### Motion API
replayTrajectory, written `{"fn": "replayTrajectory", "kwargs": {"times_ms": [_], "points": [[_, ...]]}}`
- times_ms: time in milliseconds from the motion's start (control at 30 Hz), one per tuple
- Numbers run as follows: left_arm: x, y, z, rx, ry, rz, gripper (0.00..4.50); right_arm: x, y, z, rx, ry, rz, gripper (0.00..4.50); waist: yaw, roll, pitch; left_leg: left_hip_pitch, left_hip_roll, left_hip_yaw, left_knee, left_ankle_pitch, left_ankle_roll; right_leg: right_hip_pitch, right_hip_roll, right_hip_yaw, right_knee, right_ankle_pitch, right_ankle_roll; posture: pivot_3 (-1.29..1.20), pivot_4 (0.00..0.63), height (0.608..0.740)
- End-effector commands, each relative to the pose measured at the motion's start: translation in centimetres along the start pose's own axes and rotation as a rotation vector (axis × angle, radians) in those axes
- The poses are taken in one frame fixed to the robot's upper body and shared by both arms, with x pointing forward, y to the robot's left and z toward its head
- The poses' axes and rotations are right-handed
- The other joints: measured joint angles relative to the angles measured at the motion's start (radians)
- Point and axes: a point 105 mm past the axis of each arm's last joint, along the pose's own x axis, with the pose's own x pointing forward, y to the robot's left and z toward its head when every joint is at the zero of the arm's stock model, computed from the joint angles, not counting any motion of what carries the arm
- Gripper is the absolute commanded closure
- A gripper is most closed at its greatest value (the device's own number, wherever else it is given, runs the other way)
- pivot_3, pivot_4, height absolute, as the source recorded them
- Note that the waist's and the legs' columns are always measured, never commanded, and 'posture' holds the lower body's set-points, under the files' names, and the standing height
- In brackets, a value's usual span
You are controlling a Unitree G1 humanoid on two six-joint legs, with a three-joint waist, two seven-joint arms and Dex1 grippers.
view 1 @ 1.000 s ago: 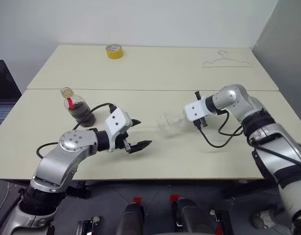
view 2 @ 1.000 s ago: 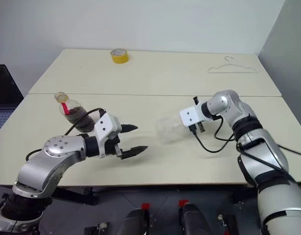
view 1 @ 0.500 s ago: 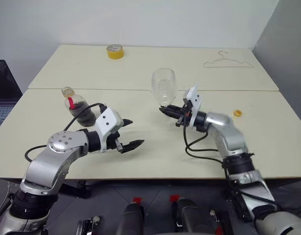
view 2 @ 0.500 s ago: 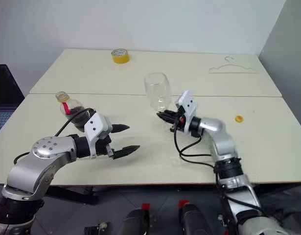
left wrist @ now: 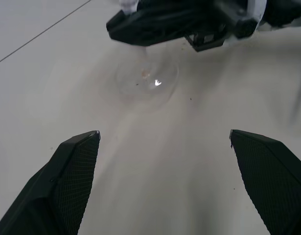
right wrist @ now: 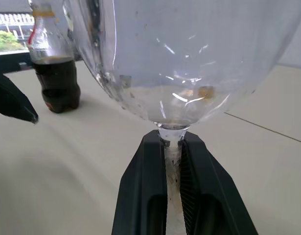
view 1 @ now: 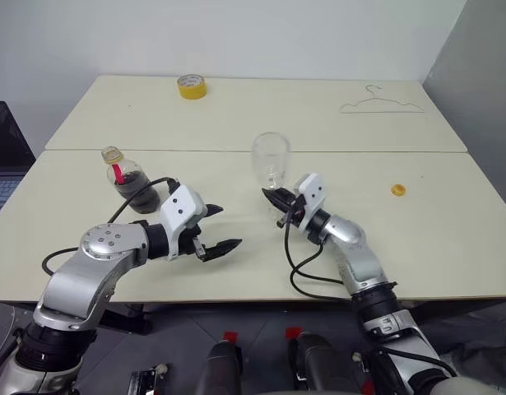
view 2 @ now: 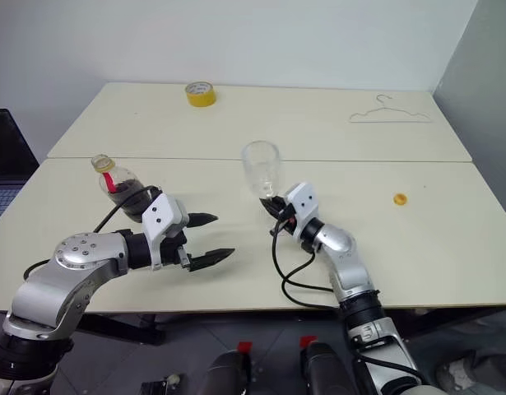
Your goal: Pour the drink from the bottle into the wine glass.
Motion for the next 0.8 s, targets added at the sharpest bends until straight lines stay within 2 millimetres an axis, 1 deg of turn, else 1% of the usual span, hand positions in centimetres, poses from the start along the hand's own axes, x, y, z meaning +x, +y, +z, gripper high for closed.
{"fn": "replayTrajectory", "kwargs": {"times_ms": [33,133,300,433,500,533,667,800], "points": [[-0.5,0.2,0.9,0.037,-0.022,0.022,0.00,0.6,-0.2,0.8,-0.049,-0.057,-0.057,4.41,-0.001,0.000,0.000,0.000,0.000,0.000,0.000,0.000,0.000,0.000,0.000,0.000,0.000,0.000,0.000,0.00,0.150,0.740],[-0.5,0.2,0.9,0.038,-0.023,0.025,0.00,0.8,-0.3,0.6,-0.033,-0.070,-0.092,4.41,-0.002,0.000,0.000,0.000,0.000,0.000,0.000,0.000,0.000,0.000,0.000,0.000,0.000,0.000,0.000,0.00,0.150,0.740],[-0.5,0.1,0.9,0.039,-0.022,0.027,0.00,0.9,-0.3,-0.1,-0.007,-0.050,-0.094,4.41,-0.003,0.000,0.000,0.000,0.000,0.000,0.000,0.000,0.000,0.000,0.000,0.000,0.000,0.000,0.000,0.00,0.150,0.740],[-0.5,0.3,0.9,0.043,-0.021,0.033,0.00,0.6,0.1,-1.3,0.009,0.015,-0.044,4.41,-0.004,0.000,0.000,0.001,0.000,0.000,0.000,0.000,0.000,0.000,0.000,0.000,0.000,0.000,0.000,0.00,0.150,0.740],[-0.5,0.3,0.9,0.043,-0.025,0.036,0.00,0.5,0.2,-1.5,0.028,0.025,-0.033,3.66,-0.005,0.000,0.000,0.001,0.000,0.000,0.000,0.000,0.000,0.001,0.000,0.000,0.000,0.000,0.000,0.00,0.150,0.740],[-0.4,0.4,1.0,0.044,-0.026,0.036,0.00,0.4,0.3,-1.5,0.034,0.029,-0.024,3.38,-0.005,0.000,0.000,0.001,0.000,0.000,0.000,0.000,0.000,0.001,0.000,0.000,0.000,0.000,0.000,0.00,0.150,0.740],[-0.4,0.4,1.0,0.043,-0.028,0.037,0.00,0.1,0.0,-1.5,0.028,0.033,-0.023,1.98,-0.008,0.000,0.000,0.001,0.000,0.000,0.000,0.000,0.000,0.000,0.000,0.000,0.000,0.000,0.000,0.00,0.150,0.740],[-0.4,0.5,1.0,0.043,-0.028,0.039,0.00,-0.1,-0.3,-1.4,0.025,0.033,-0.021,0.47,-0.008,0.000,0.000,0.001,0.000,0.000,-0.001,0.000,0.000,0.000,0.000,0.000,0.000,0.000,0.000,0.00,0.150,0.740]]}}
